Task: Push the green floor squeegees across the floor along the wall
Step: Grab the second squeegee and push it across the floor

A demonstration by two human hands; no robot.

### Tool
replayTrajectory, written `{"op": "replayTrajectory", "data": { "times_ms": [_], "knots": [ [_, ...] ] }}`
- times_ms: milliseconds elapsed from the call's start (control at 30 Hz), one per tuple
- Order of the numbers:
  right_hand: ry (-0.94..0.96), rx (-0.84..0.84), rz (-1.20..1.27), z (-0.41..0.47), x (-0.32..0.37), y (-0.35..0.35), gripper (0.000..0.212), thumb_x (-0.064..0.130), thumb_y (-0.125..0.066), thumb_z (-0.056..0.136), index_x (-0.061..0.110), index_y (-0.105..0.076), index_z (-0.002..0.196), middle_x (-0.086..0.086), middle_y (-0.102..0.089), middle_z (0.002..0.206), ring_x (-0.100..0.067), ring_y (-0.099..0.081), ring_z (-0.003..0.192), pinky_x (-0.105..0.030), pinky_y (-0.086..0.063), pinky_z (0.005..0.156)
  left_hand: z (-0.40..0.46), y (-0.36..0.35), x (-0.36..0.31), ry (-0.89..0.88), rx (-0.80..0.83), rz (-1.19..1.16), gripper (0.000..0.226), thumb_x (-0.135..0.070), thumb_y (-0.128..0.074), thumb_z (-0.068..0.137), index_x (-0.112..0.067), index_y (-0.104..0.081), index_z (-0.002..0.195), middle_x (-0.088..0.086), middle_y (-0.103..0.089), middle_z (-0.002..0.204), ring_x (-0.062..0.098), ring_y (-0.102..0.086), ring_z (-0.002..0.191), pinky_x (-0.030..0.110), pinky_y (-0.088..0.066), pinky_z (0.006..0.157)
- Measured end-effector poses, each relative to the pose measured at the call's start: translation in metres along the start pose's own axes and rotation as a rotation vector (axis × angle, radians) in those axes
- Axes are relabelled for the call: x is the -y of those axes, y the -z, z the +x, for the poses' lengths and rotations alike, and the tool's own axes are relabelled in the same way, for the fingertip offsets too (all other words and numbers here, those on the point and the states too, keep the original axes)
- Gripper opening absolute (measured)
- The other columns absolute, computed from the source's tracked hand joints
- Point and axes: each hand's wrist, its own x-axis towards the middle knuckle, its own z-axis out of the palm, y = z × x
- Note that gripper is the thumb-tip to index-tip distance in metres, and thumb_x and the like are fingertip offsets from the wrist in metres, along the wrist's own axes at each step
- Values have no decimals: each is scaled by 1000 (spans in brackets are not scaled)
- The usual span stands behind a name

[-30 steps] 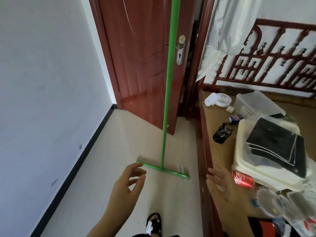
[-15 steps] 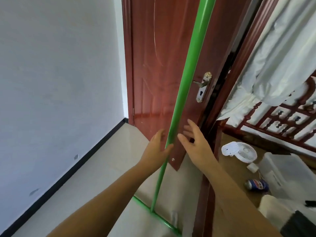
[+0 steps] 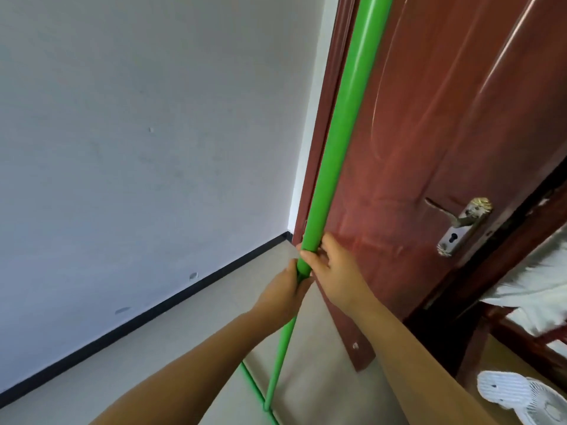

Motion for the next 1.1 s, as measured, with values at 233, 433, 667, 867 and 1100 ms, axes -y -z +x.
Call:
{"op": "replayTrajectory", "data": {
  "times_ms": [233,433,667,867,1100],
  "knots": [
    [55,98,-34,86,-1,-40,15,28,-59,82,20,-54,93,-3,-69,92,-20,-64,89,-44,-52,84,53,55,41,79,-64,24,34,-28,-47,91,-7,-41,117,21,-65,105,35,-62,91,54,-51,83],
    [109,183,23,143,0,-66,18,23,-62,81,18,-55,97,-1,-68,94,-16,-63,90,-29,-53,79,85,83,68,150,-148,-22,38,-35,-47,88,-13,-41,119,18,-66,107,32,-62,95,56,-50,86],
    [199,399,116,214,-3,-80,18,21,-66,78,20,-60,95,7,-67,84,-14,-65,87,-33,-55,82,120,96,83,311,-427,-65,12,-24,-46,91,-17,-45,101,22,-65,98,35,-61,92,54,-50,85],
    [343,746,152,284,-8,-83,21,18,-62,81,17,-59,102,-3,-66,90,-21,-66,85,-46,-57,79,160,85,79,469,-807,-126,15,-19,-44,93,-19,-47,108,20,-65,104,33,-62,95,48,-53,85],
    [520,967,79,353,4,-100,20,20,-62,81,14,-56,100,-4,-63,88,-24,-66,83,-47,-57,78,206,102,81,604,-1048,-161,28,-15,-44,94,-12,-45,121,9,-60,115,17,-55,100,30,-46,83]
  ]
}}
